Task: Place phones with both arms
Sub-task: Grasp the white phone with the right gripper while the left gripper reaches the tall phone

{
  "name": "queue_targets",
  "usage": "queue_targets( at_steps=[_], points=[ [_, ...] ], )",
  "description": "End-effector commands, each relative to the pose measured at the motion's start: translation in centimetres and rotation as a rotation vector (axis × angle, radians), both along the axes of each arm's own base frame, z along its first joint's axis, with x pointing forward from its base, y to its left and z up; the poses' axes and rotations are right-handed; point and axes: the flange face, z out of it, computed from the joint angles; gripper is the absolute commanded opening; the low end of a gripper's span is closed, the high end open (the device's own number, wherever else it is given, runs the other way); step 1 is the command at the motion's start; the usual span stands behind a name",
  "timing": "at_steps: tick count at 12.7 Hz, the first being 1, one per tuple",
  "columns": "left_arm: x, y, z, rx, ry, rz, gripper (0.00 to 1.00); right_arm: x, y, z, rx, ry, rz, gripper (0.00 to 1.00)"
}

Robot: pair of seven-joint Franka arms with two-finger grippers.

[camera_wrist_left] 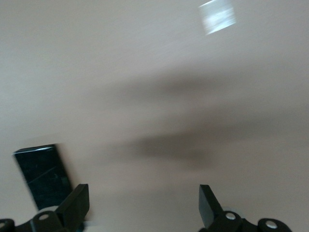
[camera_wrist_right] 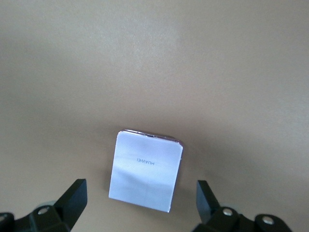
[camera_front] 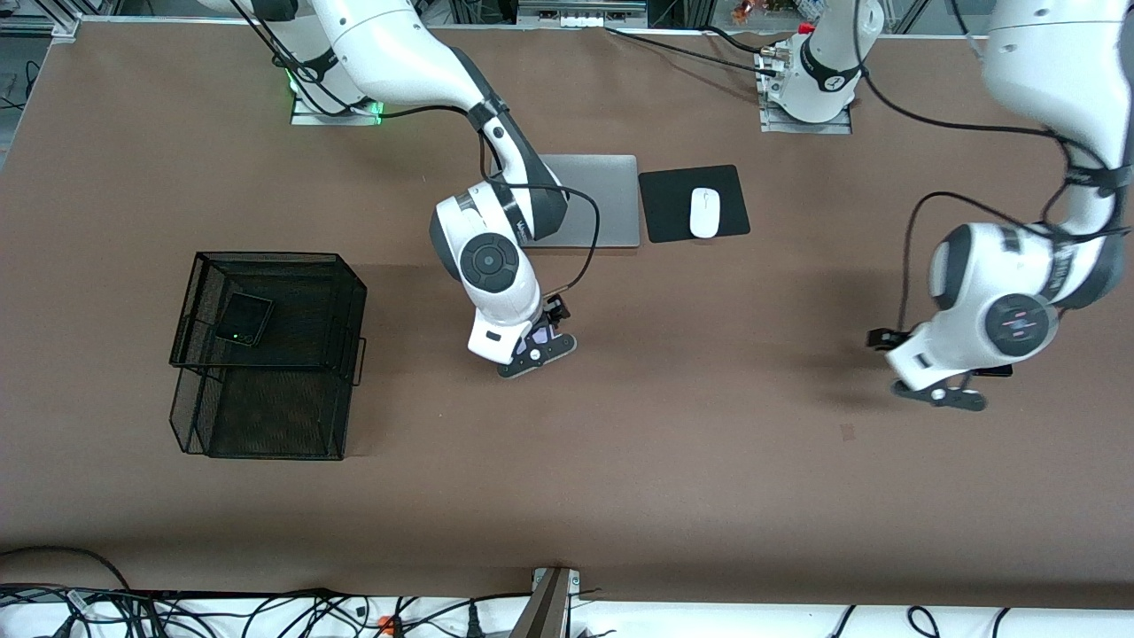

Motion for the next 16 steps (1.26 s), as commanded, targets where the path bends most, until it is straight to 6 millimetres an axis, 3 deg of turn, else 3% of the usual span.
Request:
queue_targets(
  at_steps=[1, 5, 7, 12, 16],
  points=[
    [-3.0, 5.7, 0.0, -0.021, -0.026, -0.042, 1.00, -0.5, 0.4, -1.4, 0.003, -0.007, 0.006, 1.00],
    [-7.3, 13.9, -2.9, -0.055, -0.122, 0.061, 1.00, -1.0, 0.1, -4.0, -0.013, -0.001, -0.038, 1.00],
    [-8.7, 16.4, -4.4, -0.113, -0.156, 0.176, 1.00, -1.2, 0.1, -4.9, -0.020, 0.005, -0.091, 1.00],
    [-10.3, 19.1, -7.0, -0.125, -0.197, 0.242, 1.00, -1.9, 0.7, -6.0, -0.026, 0.010, -0.102, 1.00],
    [-10.3, 19.5, -8.9, -0.131, -0.222, 0.258, 1.00, -2.4, 1.0, -7.2, -0.041, 0.000, -0.101, 1.00]
  ],
)
